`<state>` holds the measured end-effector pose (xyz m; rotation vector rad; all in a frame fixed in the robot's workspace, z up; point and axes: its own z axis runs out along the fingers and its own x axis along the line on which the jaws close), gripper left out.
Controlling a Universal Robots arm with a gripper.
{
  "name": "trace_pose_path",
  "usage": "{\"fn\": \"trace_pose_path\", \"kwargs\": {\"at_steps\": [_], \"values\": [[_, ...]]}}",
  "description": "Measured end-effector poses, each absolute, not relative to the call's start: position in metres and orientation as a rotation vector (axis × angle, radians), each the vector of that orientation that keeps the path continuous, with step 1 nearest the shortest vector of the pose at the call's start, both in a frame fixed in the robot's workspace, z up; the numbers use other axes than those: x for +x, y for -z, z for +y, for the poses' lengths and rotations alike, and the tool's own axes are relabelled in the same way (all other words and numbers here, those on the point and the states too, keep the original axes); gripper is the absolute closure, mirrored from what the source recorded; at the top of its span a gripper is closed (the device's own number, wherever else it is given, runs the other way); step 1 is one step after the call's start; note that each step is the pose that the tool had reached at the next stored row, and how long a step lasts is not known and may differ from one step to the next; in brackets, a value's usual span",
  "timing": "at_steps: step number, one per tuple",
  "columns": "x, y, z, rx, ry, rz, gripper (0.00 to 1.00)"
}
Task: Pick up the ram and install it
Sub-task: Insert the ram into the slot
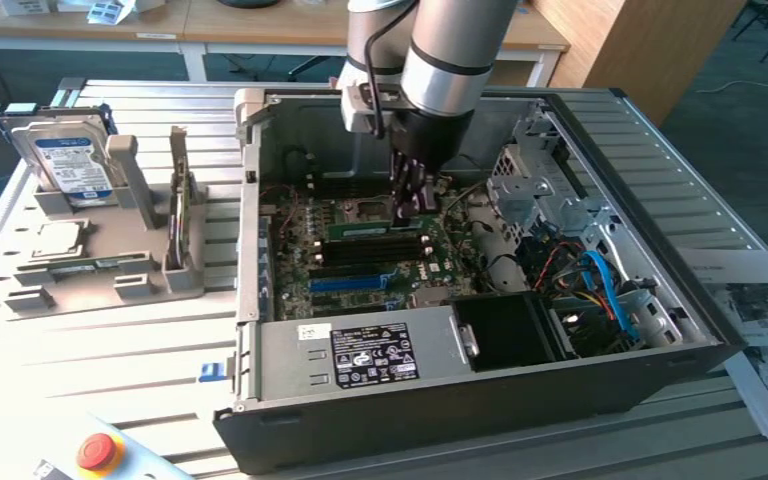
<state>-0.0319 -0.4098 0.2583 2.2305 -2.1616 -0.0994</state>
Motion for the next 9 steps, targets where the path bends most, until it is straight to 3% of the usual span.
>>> {"fn": "trace_pose_path", "kwargs": {"at_steps": [9], "values": [[-0.0319,-0.2496,-0.4099,2.230,0.099,-2.161,0.88]]}}
